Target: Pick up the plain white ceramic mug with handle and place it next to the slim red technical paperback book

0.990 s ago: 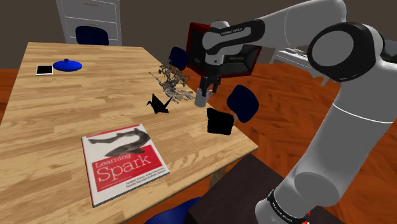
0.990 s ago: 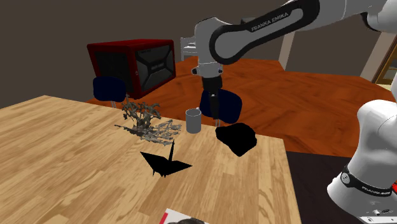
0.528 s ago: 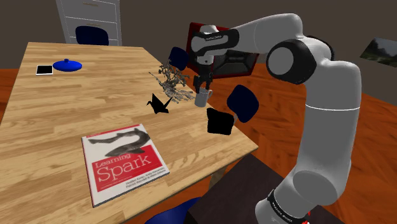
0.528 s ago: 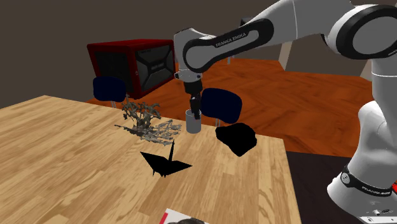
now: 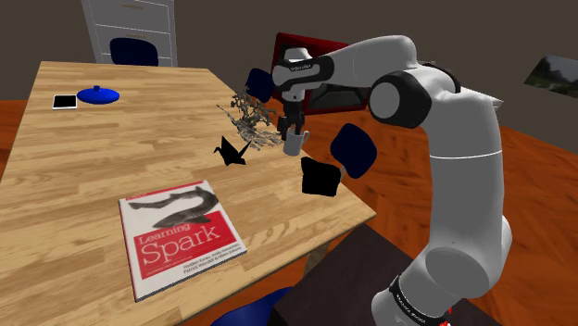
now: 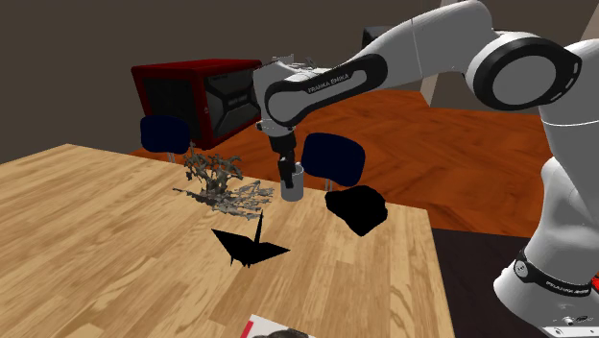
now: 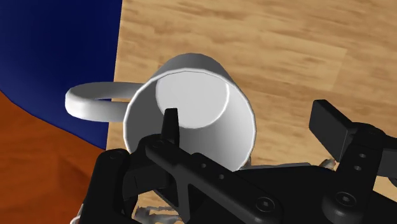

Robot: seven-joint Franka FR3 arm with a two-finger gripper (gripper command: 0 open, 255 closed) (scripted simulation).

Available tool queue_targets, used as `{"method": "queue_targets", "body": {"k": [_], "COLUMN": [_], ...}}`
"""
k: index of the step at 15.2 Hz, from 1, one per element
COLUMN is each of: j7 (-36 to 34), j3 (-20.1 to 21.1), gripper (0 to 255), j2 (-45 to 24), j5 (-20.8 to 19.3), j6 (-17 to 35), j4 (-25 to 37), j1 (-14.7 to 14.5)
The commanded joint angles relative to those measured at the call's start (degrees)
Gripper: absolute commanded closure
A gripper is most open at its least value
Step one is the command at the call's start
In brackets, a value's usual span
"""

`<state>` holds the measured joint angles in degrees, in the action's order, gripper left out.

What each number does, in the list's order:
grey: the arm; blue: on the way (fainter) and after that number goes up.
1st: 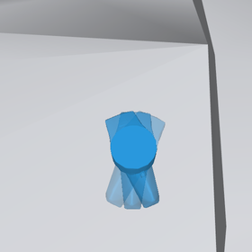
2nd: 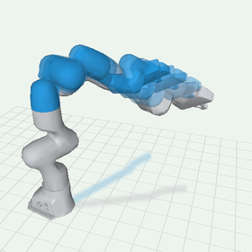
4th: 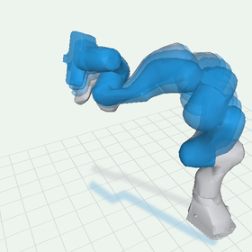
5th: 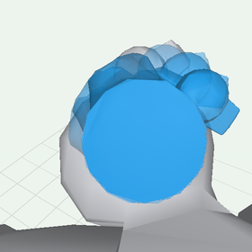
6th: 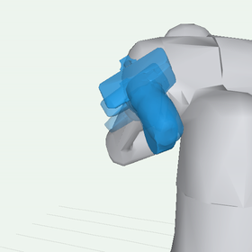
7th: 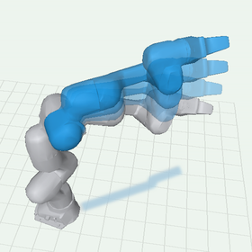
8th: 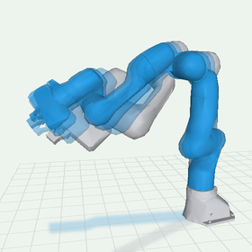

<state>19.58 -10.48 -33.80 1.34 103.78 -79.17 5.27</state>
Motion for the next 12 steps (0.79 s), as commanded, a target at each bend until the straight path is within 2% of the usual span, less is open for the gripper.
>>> {"method": "queue_targets", "body": {"k": [1,10,11,12], "j7": [0.0,0.0,0.0,0.0], "j3": [0.0,0.0,0.0,0.0], "gripper": [0,0,255,255], "j2": [-0.1,-0.2,-0.2,-0.2], "j5": [0.0,0.0,0.0,0.0], "j6": [1.6,2.0,2.0,2.0], "j4": [-1.5,-1.9,-1.9,-1.9], "j1": [0.0,0.0,0.0,0.0]}}
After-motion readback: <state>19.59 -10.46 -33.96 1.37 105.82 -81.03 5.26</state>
